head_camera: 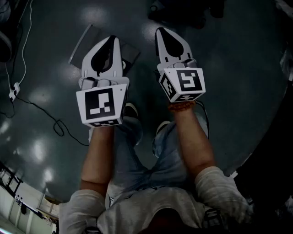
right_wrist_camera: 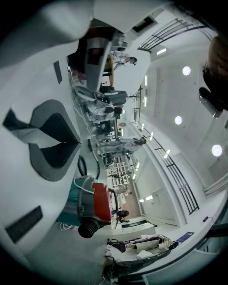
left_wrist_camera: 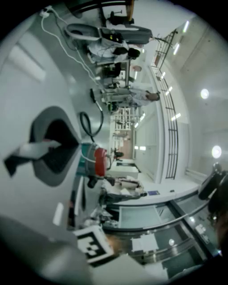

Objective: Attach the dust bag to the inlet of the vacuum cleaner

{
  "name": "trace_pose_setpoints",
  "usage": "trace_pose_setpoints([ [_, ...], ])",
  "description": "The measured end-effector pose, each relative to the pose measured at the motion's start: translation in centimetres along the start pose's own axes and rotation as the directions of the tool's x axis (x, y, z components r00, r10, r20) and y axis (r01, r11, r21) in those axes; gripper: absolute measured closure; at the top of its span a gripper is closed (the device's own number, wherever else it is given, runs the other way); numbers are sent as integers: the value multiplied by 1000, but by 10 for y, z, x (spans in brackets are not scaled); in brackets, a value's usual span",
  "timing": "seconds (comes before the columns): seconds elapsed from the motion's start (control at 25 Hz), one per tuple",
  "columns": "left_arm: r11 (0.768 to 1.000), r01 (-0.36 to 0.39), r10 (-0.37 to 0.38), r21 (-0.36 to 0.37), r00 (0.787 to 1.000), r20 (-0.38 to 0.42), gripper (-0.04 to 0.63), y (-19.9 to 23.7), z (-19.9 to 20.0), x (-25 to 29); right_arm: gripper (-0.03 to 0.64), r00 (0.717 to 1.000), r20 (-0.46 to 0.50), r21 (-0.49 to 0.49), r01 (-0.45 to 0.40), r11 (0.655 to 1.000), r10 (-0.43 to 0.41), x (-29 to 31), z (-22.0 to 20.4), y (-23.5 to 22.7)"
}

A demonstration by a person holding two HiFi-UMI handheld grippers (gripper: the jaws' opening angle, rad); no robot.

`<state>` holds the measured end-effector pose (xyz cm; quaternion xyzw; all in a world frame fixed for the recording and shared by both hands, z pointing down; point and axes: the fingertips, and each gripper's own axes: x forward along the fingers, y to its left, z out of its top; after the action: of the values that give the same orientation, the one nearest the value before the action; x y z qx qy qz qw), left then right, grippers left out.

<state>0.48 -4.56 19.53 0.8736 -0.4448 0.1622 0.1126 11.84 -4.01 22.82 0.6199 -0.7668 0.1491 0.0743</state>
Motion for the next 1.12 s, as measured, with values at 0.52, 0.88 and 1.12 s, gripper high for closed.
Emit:
trace_pose_setpoints([
  [0.52, 996, -52, 49, 77, 998, 50, 592, 89, 19, 55, 606, 961, 95, -221, -236, 946, 261, 106, 46, 75],
  [0.88, 980, 159, -145, 120, 983, -117, 591, 82, -34, 77, 606, 896, -84, -438, -426, 792, 436, 127, 16, 105],
  [1.12, 935, 273, -138, 224, 866, -480, 487, 85, -243, 84, 604, 652, -571, -539, -756, 370, 500, 121, -184, 117],
])
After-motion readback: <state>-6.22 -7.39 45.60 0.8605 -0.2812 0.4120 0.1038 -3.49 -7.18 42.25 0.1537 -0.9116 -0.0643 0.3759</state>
